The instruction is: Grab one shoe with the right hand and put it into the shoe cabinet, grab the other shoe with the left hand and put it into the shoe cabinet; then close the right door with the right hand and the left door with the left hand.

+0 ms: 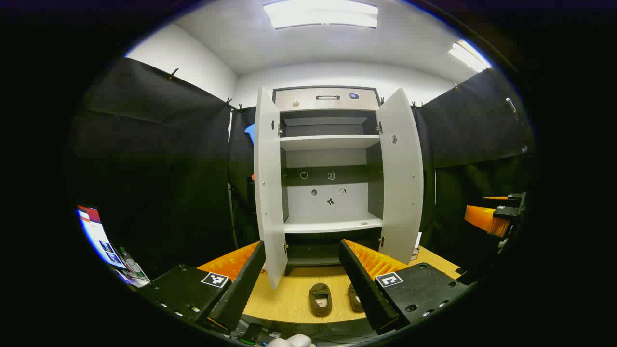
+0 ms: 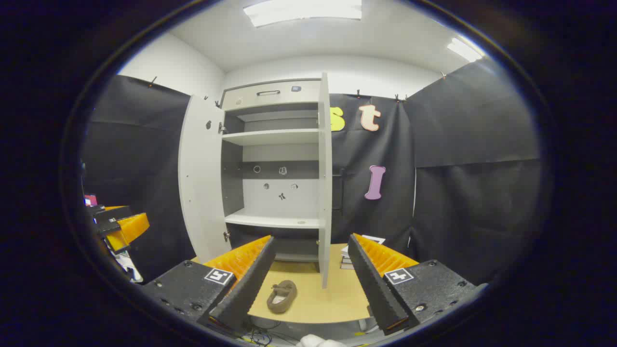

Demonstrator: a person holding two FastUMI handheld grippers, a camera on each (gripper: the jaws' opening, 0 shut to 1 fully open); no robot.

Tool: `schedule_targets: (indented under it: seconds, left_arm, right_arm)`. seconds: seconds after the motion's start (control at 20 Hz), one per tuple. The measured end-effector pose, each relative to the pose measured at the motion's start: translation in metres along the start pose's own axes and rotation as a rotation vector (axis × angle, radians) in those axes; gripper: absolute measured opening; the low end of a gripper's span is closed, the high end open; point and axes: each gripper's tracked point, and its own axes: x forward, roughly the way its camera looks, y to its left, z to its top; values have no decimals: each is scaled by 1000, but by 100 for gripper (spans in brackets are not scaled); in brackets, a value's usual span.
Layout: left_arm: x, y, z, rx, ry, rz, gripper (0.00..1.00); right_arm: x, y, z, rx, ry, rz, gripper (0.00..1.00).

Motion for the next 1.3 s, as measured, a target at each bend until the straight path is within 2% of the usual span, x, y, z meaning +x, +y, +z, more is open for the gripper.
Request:
schedule_targets:
  seconds: [0.05,0.1,0.15,0.5,0.7,0.75,0.8,0.85,0.9,0.95,1.05,1.3]
  left_arm:
    - [0,0,1,-1,-5,3,94]
    - [1,1,-1,1,-2,2,84]
    - [1,0,-3,4,4,-1,94]
    - [-4,10,-7,6,14,-6,94]
    - [-10,19,-13,5,26,-2,94]
    - [-11,21,-15,7,30,1,94]
    - [-12,24,-18,11,35,7,100]
    - [-12,27,-21,15,39,16,94]
    - [-13,28,-24,18,43,20,100]
    - [-13,29,-25,18,42,23,94]
    - [-11,33,-30,29,53,36,94]
    - [0,46,-33,49,79,100,96]
  right_arm:
    - [0,1,-1,3,3,2,99]
    - [0,2,-1,7,6,4,99]
    - [0,2,-1,8,9,0,99]
    - [-1,6,-1,2,1,-12,99]
    - [7,25,-19,-19,38,24,99]
    - [11,32,-31,-29,75,40,99]
    - [16,38,-44,-36,109,55,99]
    - [23,45,-58,-40,146,67,99]
    - [31,53,-74,-42,185,86,99]
    - [40,61,-92,-44,226,100,99]
    - [61,76,-129,-55,303,126,99]
    - [120,117,-249,-50,532,209,98]
